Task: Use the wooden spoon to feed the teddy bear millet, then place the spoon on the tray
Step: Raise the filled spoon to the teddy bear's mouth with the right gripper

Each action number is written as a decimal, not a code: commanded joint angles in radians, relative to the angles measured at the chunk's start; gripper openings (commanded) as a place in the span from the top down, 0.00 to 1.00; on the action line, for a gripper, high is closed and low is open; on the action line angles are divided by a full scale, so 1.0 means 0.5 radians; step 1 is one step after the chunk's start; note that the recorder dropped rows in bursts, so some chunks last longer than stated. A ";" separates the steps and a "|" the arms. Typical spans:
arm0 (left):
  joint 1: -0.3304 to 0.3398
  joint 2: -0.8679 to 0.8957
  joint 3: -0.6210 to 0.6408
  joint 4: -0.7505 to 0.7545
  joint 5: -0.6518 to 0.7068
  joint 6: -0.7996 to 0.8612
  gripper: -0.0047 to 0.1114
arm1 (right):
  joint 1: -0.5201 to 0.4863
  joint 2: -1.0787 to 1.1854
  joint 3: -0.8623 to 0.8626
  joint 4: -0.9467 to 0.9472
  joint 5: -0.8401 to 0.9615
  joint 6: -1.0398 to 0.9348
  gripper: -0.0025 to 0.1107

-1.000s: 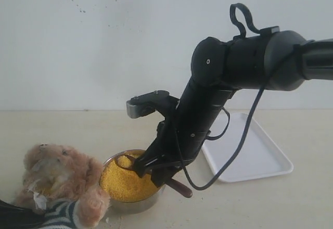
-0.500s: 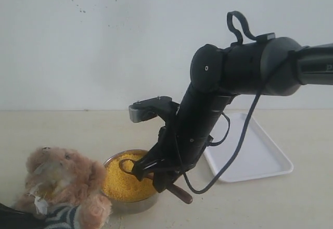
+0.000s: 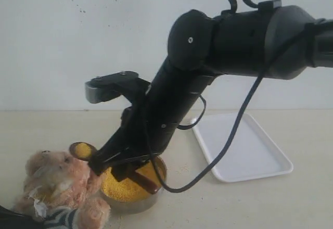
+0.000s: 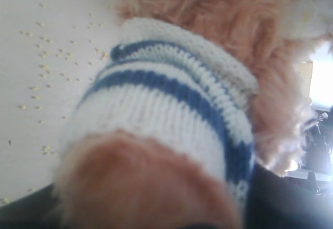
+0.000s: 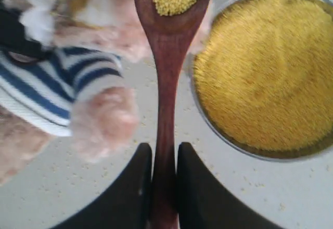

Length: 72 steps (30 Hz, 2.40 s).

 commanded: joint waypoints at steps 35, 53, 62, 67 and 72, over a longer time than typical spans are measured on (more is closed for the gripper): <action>-0.015 -0.001 0.001 -0.023 0.121 -0.010 0.92 | 0.835 0.199 -0.072 -2.186 -0.031 0.419 0.98; -0.015 -0.001 0.001 -0.011 0.196 -0.019 0.92 | 1.006 0.280 -0.072 -2.672 0.258 0.623 0.98; -0.015 -0.001 0.001 -0.019 0.214 -0.019 0.92 | 1.072 0.284 -0.072 -2.876 0.316 0.751 0.98; -0.015 -0.001 0.001 -0.019 0.214 -0.019 0.92 | 1.064 0.287 -0.072 -2.842 0.468 0.803 0.98; -0.015 -0.001 0.001 -0.023 0.214 -0.019 0.92 | 1.064 0.244 -0.072 -2.535 0.311 0.761 0.98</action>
